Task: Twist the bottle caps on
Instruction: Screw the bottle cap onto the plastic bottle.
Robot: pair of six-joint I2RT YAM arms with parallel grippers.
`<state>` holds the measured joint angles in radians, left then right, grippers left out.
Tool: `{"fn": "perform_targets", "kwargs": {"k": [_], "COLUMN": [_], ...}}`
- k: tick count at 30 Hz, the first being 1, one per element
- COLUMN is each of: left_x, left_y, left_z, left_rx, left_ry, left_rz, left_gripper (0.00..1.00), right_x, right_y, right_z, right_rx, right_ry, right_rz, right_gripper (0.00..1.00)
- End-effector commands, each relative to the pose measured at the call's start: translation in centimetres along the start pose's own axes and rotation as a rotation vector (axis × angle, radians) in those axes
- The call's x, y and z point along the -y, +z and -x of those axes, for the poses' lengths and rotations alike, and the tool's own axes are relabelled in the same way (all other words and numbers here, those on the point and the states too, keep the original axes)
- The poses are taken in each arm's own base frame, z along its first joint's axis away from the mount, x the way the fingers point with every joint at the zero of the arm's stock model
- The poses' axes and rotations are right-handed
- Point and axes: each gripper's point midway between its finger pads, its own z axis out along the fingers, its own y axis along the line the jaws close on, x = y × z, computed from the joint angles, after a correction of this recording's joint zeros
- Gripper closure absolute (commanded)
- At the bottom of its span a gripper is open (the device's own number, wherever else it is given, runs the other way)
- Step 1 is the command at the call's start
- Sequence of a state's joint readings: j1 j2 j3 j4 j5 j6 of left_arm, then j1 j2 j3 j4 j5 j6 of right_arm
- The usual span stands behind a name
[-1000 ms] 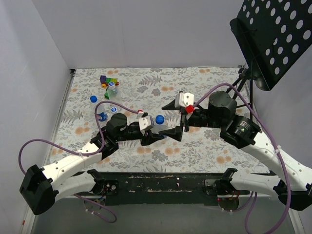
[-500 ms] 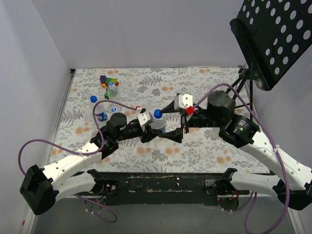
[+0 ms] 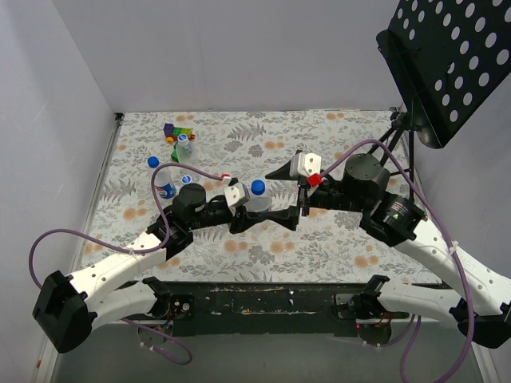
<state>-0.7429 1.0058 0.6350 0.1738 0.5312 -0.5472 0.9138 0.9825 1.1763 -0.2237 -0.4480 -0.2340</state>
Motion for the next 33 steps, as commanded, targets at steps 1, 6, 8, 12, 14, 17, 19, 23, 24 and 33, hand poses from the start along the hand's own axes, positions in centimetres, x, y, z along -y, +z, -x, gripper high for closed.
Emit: {"fn": "perform_targets", "kwargs": {"k": [1, 6, 8, 12, 14, 17, 19, 23, 24, 33], "left_x": [1.2, 0.9, 0.7, -0.3, -0.9, -2.1, -3.0, -5.0, -5.4, -6.9], "left_y": [-0.3, -0.3, -0.3, -0.3, -0.2, -0.1, -0.2, -0.4, -0.5, -1.1], "left_z": [2.7, 2.8, 2.9, 2.9, 2.7, 2.6, 2.4, 2.2, 2.0, 2.2], "left_rx": [0.070, 0.071, 0.075, 0.075, 0.064, 0.054, 0.048, 0.041, 0.037, 0.058], "left_ry": [0.074, 0.069, 0.059, 0.031, 0.011, -0.023, -0.049, -0.107, -0.123, -0.175], "left_rz": [-0.076, -0.061, -0.043, 0.019, 0.050, 0.112, 0.158, 0.258, 0.274, 0.341], "left_gripper": [0.69, 0.70, 0.70, 0.71, 0.72, 0.73, 0.74, 0.75, 0.75, 0.77], "right_x": [0.5, 0.4, 0.1, -0.6, -0.7, -1.2, -1.5, -2.2, -2.4, -2.7], "right_y": [0.4, 1.1, 1.4, 1.4, 1.2, 0.9, 0.7, 0.2, 0.1, -0.4], "right_z": [2.7, 2.8, 2.6, 2.6, 2.5, 2.3, 1.7, 1.0, 0.7, -0.8], "right_rx": [0.091, 0.095, 0.093, 0.093, 0.093, 0.089, 0.079, 0.067, 0.063, 0.029], "right_ry": [-0.041, -0.036, -0.030, -0.005, 0.004, 0.023, 0.041, 0.077, 0.085, 0.137], "right_rz": [0.000, 0.035, 0.056, 0.088, 0.093, 0.099, 0.102, 0.111, 0.118, 0.100], "right_gripper": [0.05, 0.06, 0.06, 0.07, 0.08, 0.08, 0.09, 0.09, 0.09, 0.09]}}
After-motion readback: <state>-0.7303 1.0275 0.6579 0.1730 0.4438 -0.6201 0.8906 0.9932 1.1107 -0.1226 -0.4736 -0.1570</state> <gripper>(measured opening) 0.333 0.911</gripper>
